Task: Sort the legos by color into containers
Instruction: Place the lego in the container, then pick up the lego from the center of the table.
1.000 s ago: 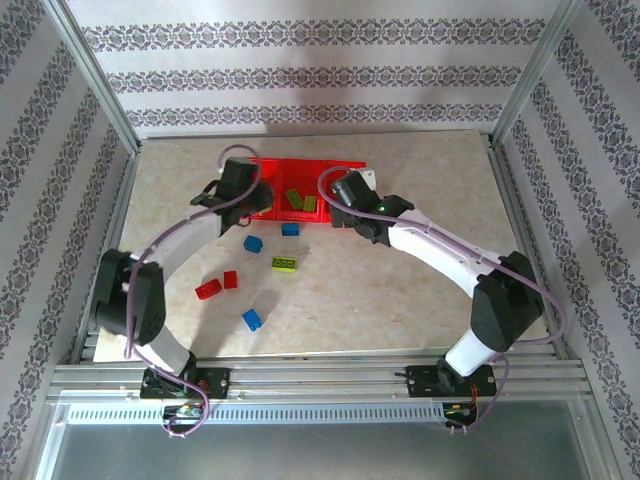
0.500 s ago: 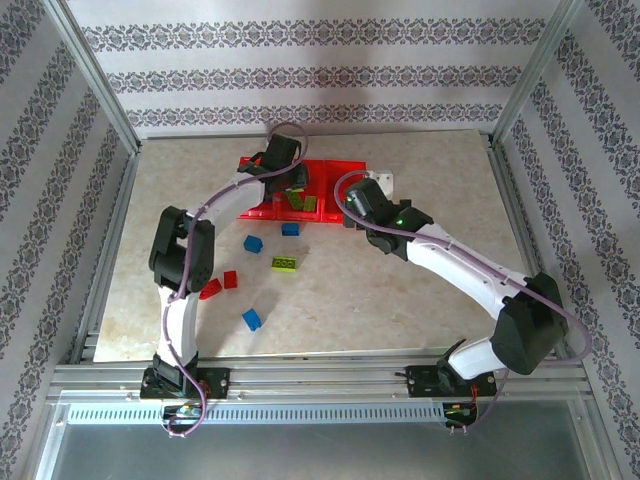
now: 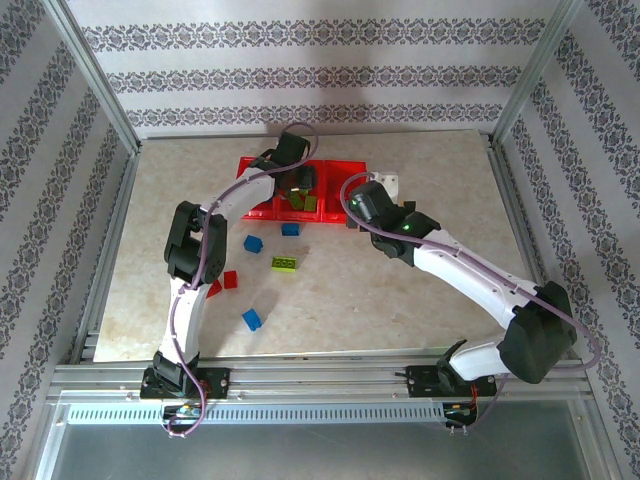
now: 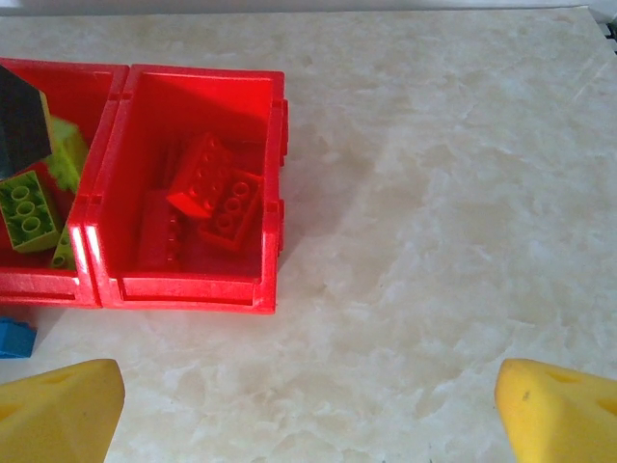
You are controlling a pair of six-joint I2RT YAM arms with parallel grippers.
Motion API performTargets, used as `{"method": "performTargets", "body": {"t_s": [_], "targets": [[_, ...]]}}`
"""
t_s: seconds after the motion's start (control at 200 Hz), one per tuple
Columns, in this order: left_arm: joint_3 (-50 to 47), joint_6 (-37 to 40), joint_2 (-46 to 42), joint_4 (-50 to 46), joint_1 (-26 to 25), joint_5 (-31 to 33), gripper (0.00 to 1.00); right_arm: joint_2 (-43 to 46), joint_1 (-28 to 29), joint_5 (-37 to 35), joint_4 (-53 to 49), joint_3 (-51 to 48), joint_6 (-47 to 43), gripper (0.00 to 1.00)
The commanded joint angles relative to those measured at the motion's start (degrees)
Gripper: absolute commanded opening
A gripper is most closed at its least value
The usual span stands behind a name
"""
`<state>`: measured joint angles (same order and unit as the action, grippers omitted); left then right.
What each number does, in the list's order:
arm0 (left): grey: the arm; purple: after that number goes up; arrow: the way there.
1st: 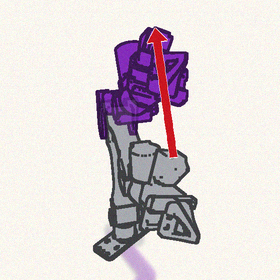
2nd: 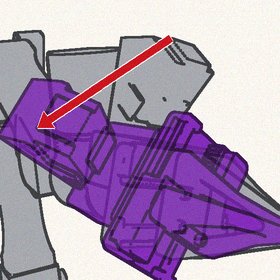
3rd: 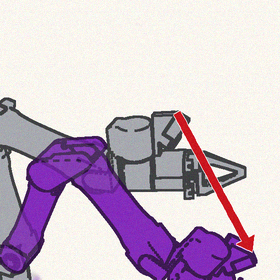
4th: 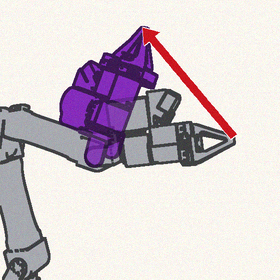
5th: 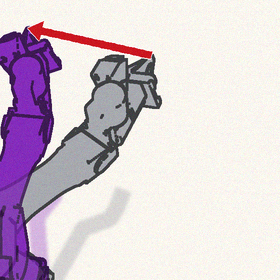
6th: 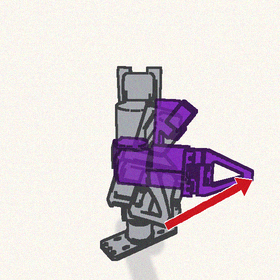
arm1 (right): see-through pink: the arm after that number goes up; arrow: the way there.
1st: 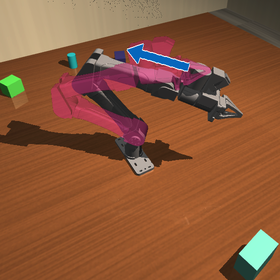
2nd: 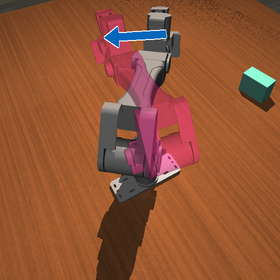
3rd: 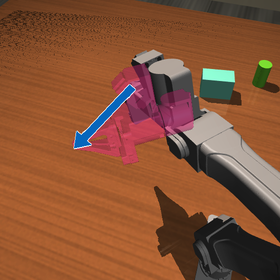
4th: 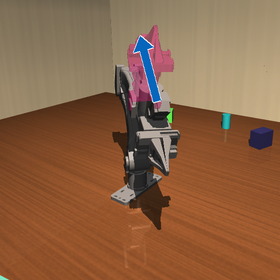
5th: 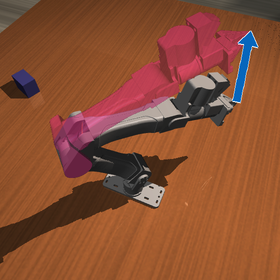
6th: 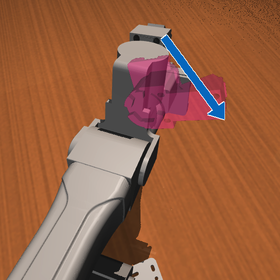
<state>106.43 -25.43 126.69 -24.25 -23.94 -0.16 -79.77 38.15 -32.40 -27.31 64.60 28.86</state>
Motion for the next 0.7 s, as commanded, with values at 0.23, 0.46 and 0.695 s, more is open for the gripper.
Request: {"method": "performTargets", "body": {"t_s": [0.23, 0.46, 0.695], "targets": [[-10.2, 0.1, -12.5, 1.5, -0.9, -0.5, 0.64, 2.0, 0.3, -3.6, 0.5, -1.6, 2.0, 0.98], [-27.9, -1.8, -27.0, 1.7, -0.9, 1.9, 0.71, 1.3, 0.0, -4.4, 0.8, -1.7, 2.5, 0.98], [-42.0, -6.1, -37.1, -1.2, -0.9, 2.4, 0.81, 0.5, 0.0, -3.9, 2.0, -1.6, 3.3, 0.98]]}}
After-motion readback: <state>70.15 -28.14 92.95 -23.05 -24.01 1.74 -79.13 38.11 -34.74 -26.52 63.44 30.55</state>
